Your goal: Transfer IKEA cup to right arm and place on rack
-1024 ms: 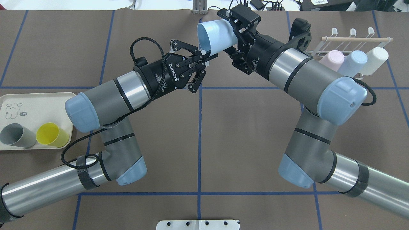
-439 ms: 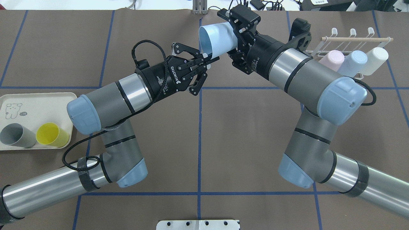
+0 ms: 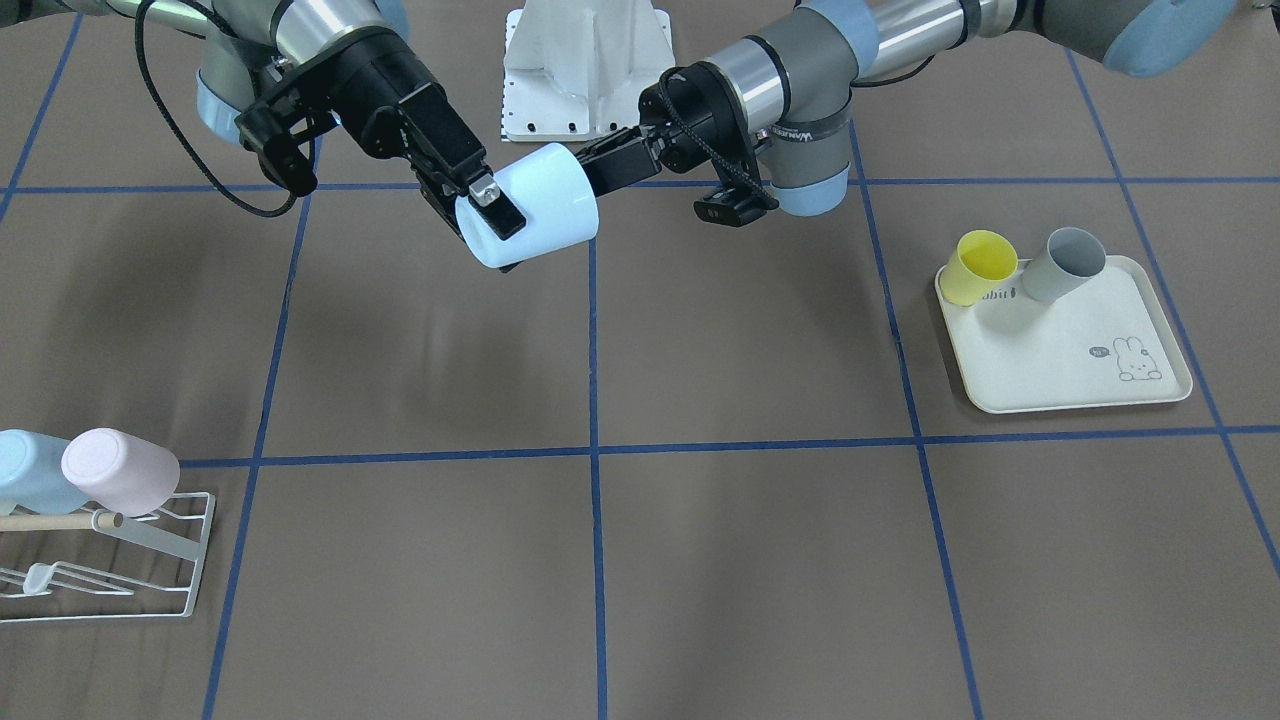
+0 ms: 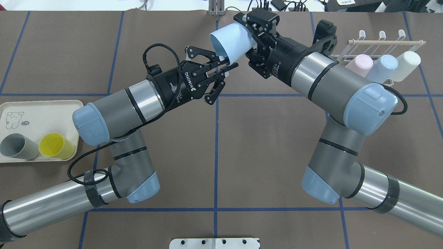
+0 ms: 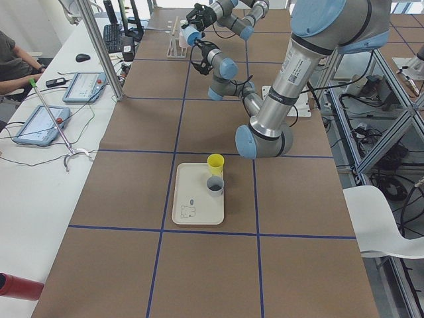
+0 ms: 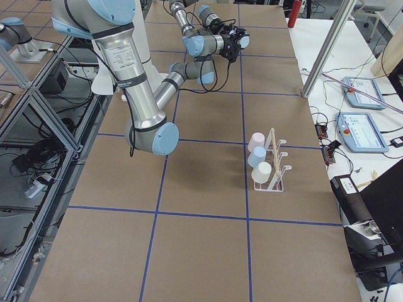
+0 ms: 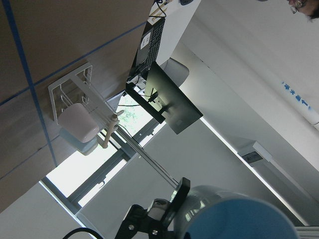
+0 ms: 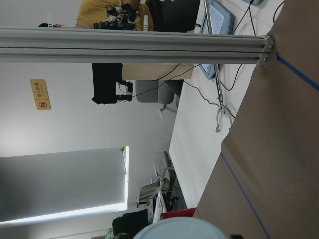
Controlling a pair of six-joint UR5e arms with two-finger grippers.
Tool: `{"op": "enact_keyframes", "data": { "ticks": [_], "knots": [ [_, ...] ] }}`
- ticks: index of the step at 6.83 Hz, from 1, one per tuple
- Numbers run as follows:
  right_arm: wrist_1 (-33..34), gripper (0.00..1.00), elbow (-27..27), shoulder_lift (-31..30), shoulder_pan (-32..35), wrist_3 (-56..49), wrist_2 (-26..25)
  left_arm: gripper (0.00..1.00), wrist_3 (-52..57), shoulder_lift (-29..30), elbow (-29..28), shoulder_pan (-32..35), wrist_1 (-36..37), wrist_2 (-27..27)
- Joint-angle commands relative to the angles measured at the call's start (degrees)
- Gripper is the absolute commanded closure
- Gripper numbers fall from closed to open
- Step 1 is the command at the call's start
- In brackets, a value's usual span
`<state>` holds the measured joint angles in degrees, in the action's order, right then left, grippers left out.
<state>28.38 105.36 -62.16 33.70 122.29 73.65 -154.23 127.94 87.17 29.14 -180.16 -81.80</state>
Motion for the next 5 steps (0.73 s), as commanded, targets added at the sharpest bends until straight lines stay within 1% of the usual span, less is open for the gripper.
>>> {"op": "enact_keyframes", "data": {
  "ticks": [1,2,4,5],
  "knots": [
    [0.01,1.00,0.02,-0.06,0.57,0.32,0.00,0.00,0.15,-0.14,0.11,0.12,-0.11,-0.02],
    [0.01,1.00,0.02,-0.06,1.27,0.23,0.00,0.00,0.15,-0.23,0.20,0.12,-0.19,-0.11],
    [0.62,1.00,-0.07,-1.29,5.13,-0.21,0.00,0.00,0.24,-0.49,0.37,0.38,-0.19,-0.29],
    [0.89,1.00,-0.07,-2.60,7.58,-1.34,0.18,0.00,3.64,-0.49,0.81,0.65,-0.19,-0.46]
  ]
}}
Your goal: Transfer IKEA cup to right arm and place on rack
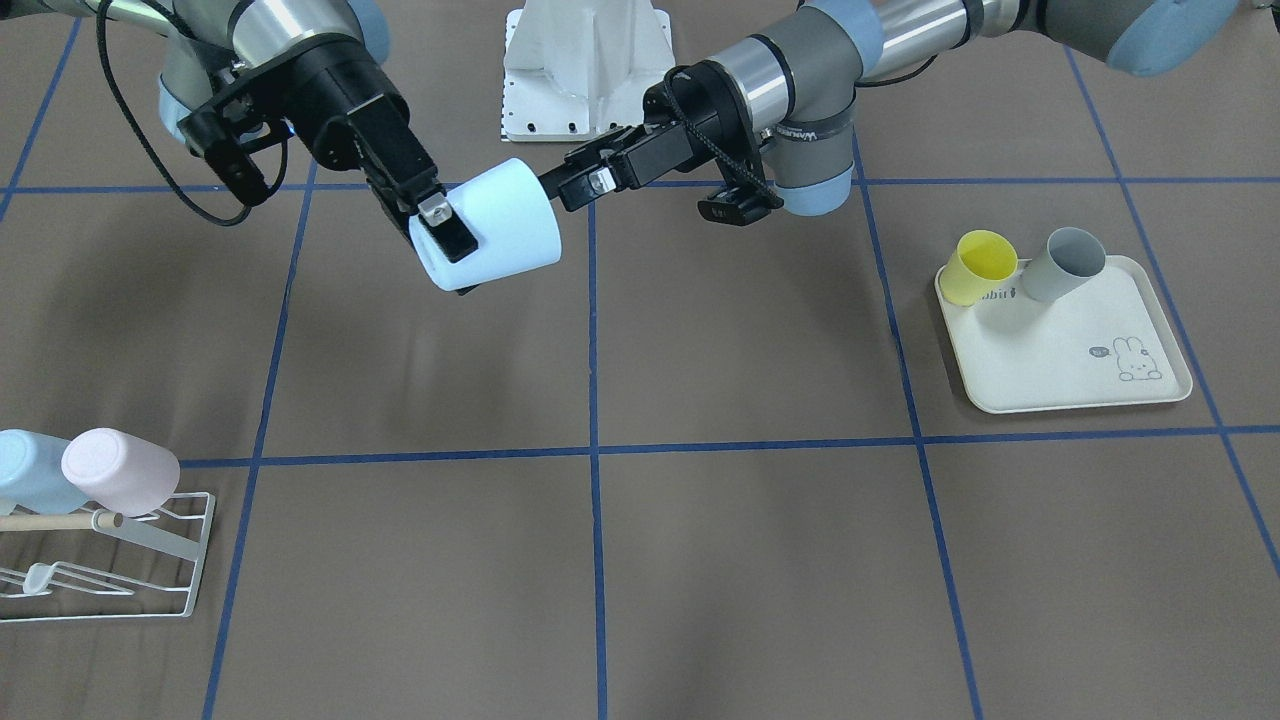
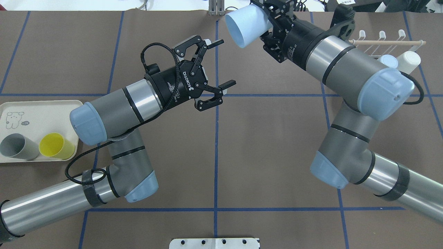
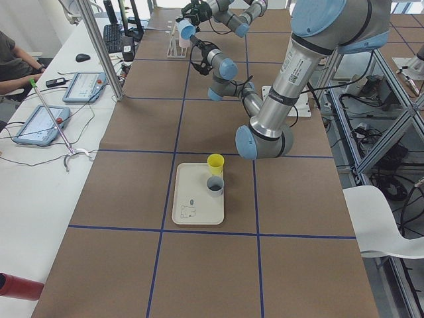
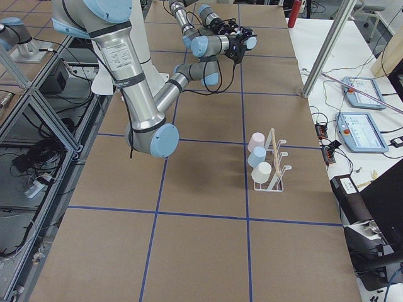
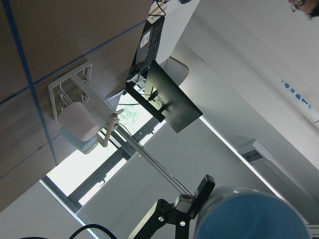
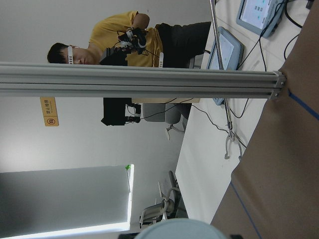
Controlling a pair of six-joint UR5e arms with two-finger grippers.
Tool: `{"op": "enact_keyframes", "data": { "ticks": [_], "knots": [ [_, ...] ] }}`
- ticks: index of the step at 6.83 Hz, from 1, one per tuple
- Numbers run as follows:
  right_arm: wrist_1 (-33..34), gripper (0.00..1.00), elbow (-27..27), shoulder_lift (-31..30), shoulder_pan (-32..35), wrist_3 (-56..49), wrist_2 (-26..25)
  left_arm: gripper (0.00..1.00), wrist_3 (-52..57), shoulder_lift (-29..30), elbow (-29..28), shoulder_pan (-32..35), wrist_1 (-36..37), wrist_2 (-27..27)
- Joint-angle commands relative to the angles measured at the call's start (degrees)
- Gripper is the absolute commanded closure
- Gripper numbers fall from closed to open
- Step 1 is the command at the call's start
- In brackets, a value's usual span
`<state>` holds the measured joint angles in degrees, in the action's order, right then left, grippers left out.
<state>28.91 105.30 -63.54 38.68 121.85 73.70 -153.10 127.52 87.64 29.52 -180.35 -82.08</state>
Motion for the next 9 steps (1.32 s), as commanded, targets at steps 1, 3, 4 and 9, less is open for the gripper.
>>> {"op": "enact_keyframes", "data": {
  "ticks": [1,3,4,9],
  "knots": [
    [4.09,1.00,0.42,-1.85,3.93,-7.09,0.13,0.00,8.72,-0.25,0.86,0.36,0.26,-0.27],
    [15.93,1.00,0.87,-2.11,8.84,-19.57,0.04,0.00,22.86,-1.91,0.87,1.58,3.75,-2.28],
    [20.96,1.00,0.95,-3.16,10.52,-26.33,-2.22,0.00,27.11,-4.36,1.22,2.63,4.38,-2.12],
    [20.75,1.00,-7.09,-12.05,25.01,-56.85,-2.51,0.00,53.72,-19.39,12.62,15.53,18.07,-10.78]
  ]
}}
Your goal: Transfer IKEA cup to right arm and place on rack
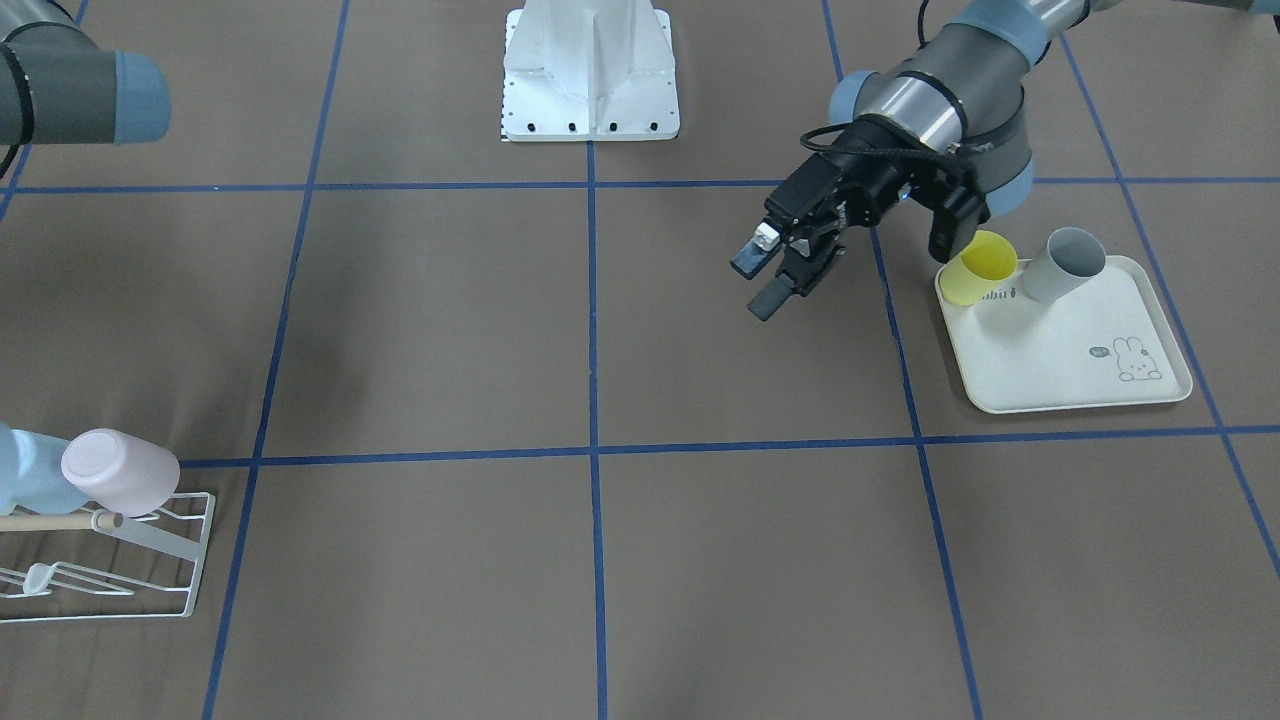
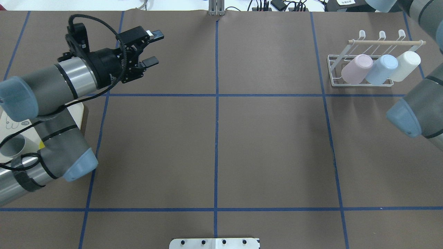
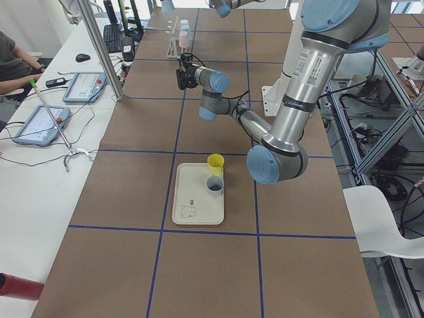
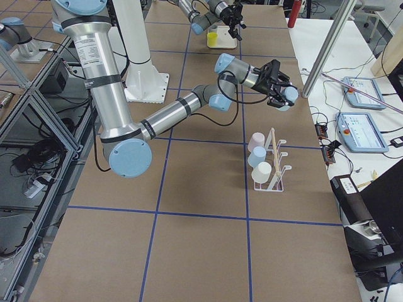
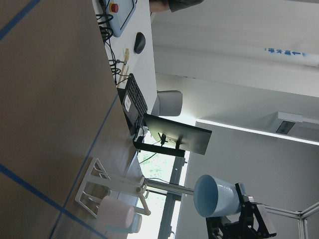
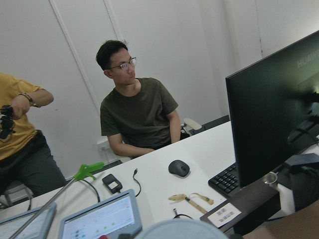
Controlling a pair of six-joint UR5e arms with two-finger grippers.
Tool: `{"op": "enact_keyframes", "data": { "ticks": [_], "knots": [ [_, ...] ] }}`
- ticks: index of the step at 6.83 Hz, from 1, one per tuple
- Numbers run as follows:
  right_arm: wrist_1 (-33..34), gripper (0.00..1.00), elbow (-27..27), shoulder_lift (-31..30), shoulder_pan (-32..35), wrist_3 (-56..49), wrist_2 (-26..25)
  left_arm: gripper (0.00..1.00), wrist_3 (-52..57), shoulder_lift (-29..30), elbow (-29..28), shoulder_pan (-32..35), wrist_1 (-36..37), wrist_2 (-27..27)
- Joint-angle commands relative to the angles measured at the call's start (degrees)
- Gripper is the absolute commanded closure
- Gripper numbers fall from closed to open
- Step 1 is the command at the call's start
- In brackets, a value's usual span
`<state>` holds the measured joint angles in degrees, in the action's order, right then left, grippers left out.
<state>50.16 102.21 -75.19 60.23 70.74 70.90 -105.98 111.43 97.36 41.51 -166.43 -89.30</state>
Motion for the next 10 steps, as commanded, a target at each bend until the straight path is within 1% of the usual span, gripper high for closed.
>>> {"op": "enact_keyframes", "data": {
  "ticks": [1,2,3,4,5,6,10],
  "knots": [
    [-2.68,1.00,-7.77,-0.22,5.23,-9.53,1.33,0.00,9.88,-5.15,3.27,5.41,4.97,-5.95],
    [-9.92,1.00,-13.38,-0.22,6.46,-11.39,3.00,0.00,12.79,-6.65,3.27,7.25,4.98,-8.15],
    [-17.39,1.00,-18.92,-0.13,6.91,-15.76,4.49,0.00,13.60,-7.27,3.27,7.62,4.98,-8.78],
    [-21.91,1.00,-23.59,0.56,6.83,-16.68,4.68,0.00,13.61,-7.72,3.27,7.62,4.98,-8.79],
    [-22.21,1.00,-26.94,2.14,6.31,-16.86,4.86,0.00,13.61,-8.42,3.19,7.62,4.89,-8.96],
    [-22.21,1.00,-28.71,2.76,5.26,-16.95,4.86,0.00,13.61,-8.77,3.27,7.62,4.89,-9.05],
    [-22.30,1.00,-29.61,1.89,4.37,-18.18,4.86,0.00,13.61,-9.13,3.27,7.62,4.80,-9.76]
  ]
}}
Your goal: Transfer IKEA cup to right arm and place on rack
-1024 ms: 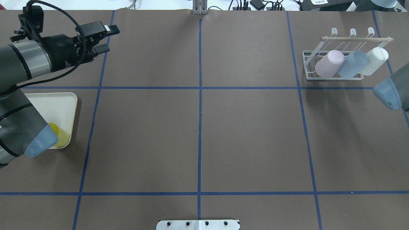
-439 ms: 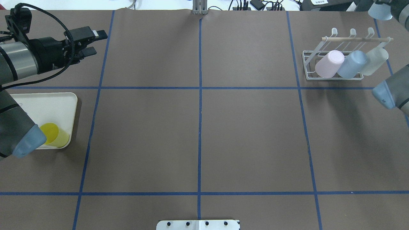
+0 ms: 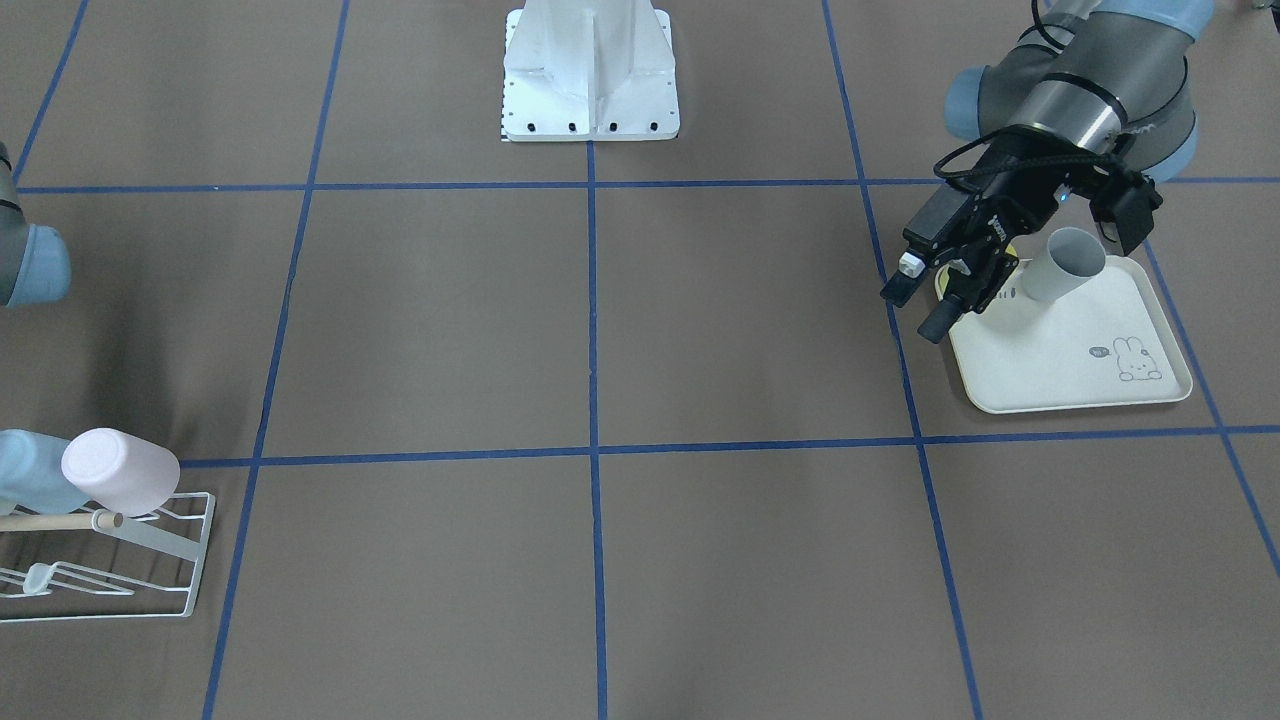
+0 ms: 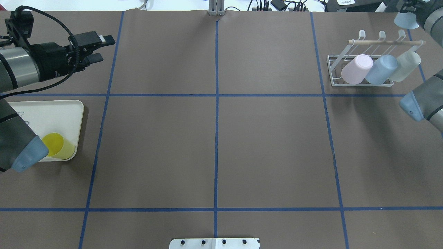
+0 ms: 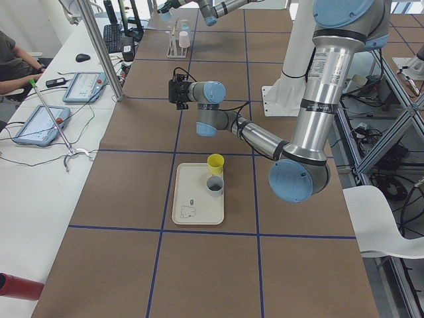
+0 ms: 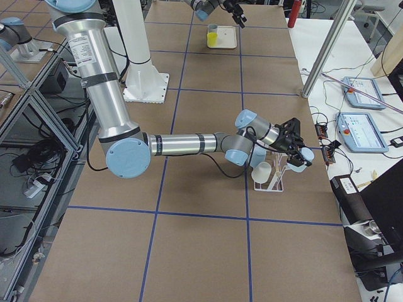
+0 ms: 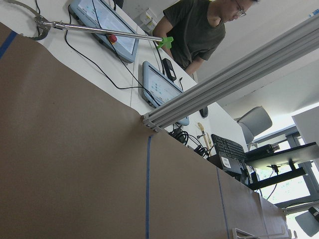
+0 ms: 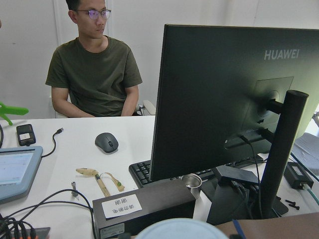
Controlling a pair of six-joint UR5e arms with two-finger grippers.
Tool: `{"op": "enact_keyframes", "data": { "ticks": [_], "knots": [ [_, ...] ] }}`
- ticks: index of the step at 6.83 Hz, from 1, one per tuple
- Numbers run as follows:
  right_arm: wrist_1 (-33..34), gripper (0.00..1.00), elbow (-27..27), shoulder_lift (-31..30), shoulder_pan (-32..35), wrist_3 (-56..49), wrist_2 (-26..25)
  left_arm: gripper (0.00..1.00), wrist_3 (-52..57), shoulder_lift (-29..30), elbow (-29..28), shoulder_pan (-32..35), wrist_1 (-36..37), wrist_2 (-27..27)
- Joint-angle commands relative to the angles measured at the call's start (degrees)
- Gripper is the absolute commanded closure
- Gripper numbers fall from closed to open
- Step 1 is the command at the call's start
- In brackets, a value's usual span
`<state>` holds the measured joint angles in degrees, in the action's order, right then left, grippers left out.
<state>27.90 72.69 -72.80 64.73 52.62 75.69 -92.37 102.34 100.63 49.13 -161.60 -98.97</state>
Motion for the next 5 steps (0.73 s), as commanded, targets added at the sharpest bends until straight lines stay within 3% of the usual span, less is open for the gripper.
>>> {"op": "enact_keyframes", "data": {
  "ticks": [1,5],
  "knots": [
    [-0.03,1.00,-0.01,-0.59,-0.30,-0.06,-0.02,0.00,0.00,-0.12,0.00,0.00,-0.03,-0.08],
    [-0.03,1.00,-1.06,-0.85,-1.18,-0.06,-0.11,0.00,0.00,-0.39,-0.09,0.00,-0.29,-0.96]
  ]
}}
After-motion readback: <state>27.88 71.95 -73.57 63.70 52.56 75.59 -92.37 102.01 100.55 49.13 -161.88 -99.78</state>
